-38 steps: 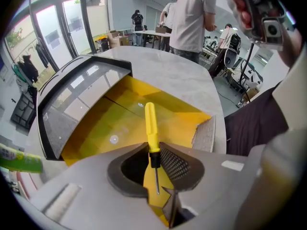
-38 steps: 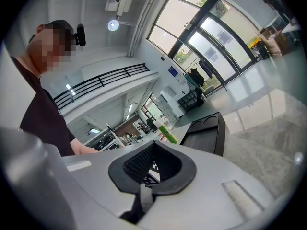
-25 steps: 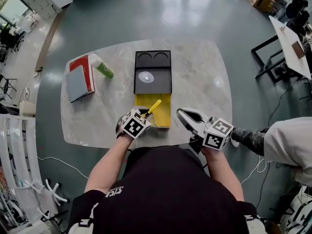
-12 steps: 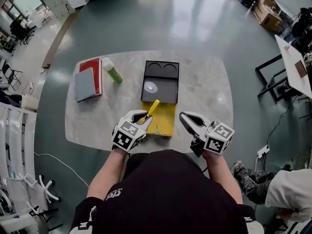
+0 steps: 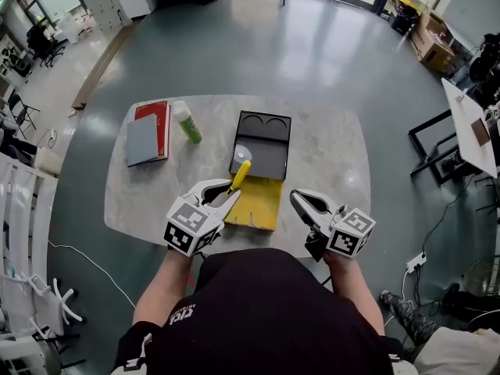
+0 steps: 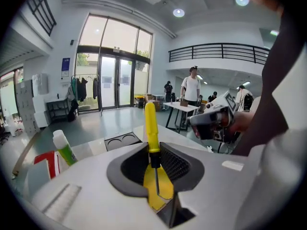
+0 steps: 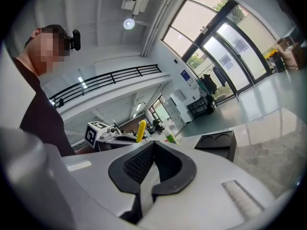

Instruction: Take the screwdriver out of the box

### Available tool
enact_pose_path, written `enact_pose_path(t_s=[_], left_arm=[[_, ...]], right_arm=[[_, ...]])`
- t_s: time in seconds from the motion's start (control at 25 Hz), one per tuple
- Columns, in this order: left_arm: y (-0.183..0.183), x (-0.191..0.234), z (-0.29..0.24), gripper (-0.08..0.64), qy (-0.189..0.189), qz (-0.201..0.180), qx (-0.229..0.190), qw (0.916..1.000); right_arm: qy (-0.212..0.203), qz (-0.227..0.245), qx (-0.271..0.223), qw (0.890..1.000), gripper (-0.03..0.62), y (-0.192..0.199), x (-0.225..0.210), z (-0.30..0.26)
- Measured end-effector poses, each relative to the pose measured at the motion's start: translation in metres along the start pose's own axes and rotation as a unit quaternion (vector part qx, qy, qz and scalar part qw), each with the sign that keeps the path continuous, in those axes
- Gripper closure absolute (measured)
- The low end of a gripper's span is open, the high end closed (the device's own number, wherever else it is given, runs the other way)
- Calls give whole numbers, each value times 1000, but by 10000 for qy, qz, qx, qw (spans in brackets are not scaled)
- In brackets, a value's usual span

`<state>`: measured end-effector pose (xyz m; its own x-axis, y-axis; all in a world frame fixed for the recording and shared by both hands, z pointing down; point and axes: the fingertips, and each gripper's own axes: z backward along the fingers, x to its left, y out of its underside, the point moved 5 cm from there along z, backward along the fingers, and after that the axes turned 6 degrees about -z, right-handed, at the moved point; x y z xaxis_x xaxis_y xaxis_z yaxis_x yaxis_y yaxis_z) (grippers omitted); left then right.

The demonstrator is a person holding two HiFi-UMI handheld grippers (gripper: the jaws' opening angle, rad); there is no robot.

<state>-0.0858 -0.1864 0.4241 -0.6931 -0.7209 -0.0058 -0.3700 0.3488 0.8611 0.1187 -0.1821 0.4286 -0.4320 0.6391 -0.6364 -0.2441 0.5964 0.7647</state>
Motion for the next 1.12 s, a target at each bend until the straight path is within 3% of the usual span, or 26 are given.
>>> enact_pose_path(t_s=[0.08, 0.32, 0.76, 1.12], left_arm=[[-9, 2, 10, 486, -4, 30, -199, 9998], [-45, 7, 41, 486, -420, -401, -696, 9959], [-75, 19, 81, 486, -730, 14, -1781, 9813], [-71, 23, 84, 486, -837, 224, -2175, 9722]], right_arm=[[12, 59, -71, 10000, 578, -3, 2, 1], [66, 329, -421, 9986, 578, -24, 12, 9], [133, 1042, -716, 9919, 578, -62, 30, 30], [67, 1369, -857, 9869, 580, -70, 34, 33]])
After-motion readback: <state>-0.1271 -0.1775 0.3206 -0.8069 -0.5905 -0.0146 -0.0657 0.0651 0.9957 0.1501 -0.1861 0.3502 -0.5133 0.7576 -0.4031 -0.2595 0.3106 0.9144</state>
